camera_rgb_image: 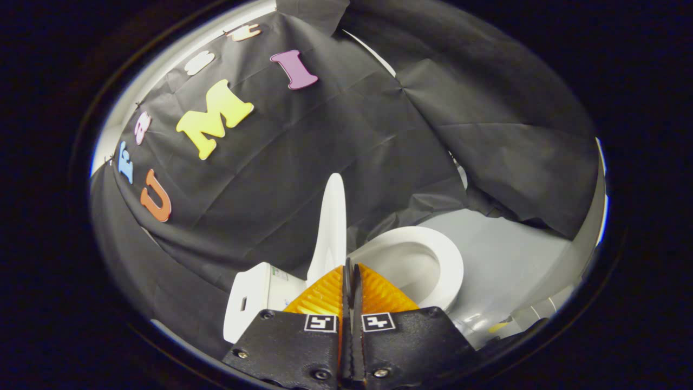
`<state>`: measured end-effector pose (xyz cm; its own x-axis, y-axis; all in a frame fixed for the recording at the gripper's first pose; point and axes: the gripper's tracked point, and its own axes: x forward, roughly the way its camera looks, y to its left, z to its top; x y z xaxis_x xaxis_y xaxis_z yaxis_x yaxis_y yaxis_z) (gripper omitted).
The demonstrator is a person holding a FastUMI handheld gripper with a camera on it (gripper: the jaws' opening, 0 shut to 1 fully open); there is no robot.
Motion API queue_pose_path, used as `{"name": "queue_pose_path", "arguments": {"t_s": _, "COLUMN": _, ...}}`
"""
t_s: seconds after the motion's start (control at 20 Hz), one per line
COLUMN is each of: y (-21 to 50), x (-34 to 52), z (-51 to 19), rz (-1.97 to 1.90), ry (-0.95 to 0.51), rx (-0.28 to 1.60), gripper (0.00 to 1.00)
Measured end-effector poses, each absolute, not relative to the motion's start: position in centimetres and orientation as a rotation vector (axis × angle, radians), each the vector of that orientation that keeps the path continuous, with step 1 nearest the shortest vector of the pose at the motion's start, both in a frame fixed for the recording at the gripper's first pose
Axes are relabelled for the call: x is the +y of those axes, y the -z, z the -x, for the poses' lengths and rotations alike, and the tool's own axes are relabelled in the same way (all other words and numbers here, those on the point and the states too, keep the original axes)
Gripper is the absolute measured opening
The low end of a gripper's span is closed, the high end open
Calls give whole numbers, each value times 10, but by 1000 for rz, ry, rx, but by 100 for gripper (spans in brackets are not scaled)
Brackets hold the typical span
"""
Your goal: Open the toilet lid.
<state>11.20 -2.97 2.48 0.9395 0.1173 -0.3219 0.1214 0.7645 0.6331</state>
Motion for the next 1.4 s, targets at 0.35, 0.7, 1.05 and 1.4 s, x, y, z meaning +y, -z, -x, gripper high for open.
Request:
{"name": "queue_pose_path", "arguments": {"t_s": 0.35, "y": -43, "x": -8, "z": -108, "rz": -657, "ry": -23, "rx": 345, "gripper": 5}}
{"name": "queue_pose_path", "arguments": {"t_s": 0.7, "y": -66, "x": 18, "z": -100, "rz": -615, "ry": -55, "rx": 325, "gripper": 6}}
{"name": "queue_pose_path", "arguments": {"t_s": 1.05, "y": -88, "x": 53, "z": -96, "rz": -534, "ry": -66, "rx": 296, "gripper": 6}}
{"name": "queue_pose_path", "arguments": {"t_s": 1.4, "y": -101, "x": 82, "z": -93, "rz": -456, "ry": -60, "rx": 260, "gripper": 6}}
